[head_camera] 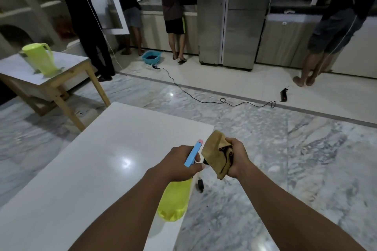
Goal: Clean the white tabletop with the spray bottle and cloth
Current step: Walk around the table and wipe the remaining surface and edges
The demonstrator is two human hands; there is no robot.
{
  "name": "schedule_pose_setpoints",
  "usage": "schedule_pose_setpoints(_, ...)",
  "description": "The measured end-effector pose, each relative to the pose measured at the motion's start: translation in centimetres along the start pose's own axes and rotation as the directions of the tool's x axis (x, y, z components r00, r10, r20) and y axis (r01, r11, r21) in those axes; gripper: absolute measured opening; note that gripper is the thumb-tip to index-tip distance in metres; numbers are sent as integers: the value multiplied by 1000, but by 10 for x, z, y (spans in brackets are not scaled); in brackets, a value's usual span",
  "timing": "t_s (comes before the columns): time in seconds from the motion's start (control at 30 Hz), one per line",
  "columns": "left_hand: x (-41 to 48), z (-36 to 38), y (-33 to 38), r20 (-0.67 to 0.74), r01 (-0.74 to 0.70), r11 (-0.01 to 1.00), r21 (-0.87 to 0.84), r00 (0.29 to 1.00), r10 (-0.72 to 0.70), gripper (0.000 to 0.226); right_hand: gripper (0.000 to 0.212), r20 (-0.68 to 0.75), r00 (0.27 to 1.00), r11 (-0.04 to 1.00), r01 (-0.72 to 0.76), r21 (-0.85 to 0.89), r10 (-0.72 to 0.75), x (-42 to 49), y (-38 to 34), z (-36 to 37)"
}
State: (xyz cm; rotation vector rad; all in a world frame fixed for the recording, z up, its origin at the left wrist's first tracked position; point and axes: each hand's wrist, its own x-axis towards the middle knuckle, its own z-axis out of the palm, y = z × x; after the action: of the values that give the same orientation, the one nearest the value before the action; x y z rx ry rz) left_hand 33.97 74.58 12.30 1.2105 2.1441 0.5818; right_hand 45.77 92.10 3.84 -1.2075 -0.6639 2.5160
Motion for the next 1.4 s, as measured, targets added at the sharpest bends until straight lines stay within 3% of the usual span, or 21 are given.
schedule_pose_setpoints(0.23, 26, -21, -20, -80, -1, 999, -46, 997, -3, 23, 47, -12, 999, 992, -43, -121, 41, 44, -16, 26)
schedule_pose_setpoints(0.43, 36, -27, -40, -87, 105, 992, -72, 990, -111, 24, 35, -208, 971, 944, -173, -282, 116, 108, -23, 15)
schedule_pose_setpoints(0.6, 43, -37, -59, -177, 213, 969, -123, 956, -233, 25, 15, -361, 928, 940, -40, -340, -91, 166, -40, 29)
schedule_pose_setpoints(0.73, 55, -40, -68, -186, 277, 952, -126, 936, -297, 25, 38, -470, 846, 939, 97, -331, -253, 196, -57, 37)
schedule_pose_setpoints(0.8, 62, -38, -70, -224, 286, 947, -147, 923, -313, 21, 51, -427, 779, 828, 202, -522, -459, 209, -59, 38)
schedule_pose_setpoints(0.87, 72, -32, -69, -237, 310, 934, -177, 908, -346, 15, 56, -277, 777, 696, 270, -665, -566, 227, -53, 33)
schedule_pose_setpoints(1.0, 82, -15, -60, -233, 312, 930, -195, 906, -353, 14, 54, -28, 894, 478, 211, -853, -446, 252, -13, 16)
schedule_pose_setpoints(1.07, 89, -8, -55, -217, 315, 922, -225, 906, -363, 14, 55, -58, 849, 475, 237, -848, -526, 259, -1, 14)
schedule_pose_setpoints(1.17, 96, -1, -54, -204, 327, 909, -257, 901, -382, 15, 60, -177, 790, 554, 232, -800, -587, 271, -6, 25)
schedule_pose_setpoints(1.4, 94, 6, -57, -238, 367, 897, -248, 874, -423, 18, 59, -191, 768, 438, 127, -890, -611, 299, 8, 27)
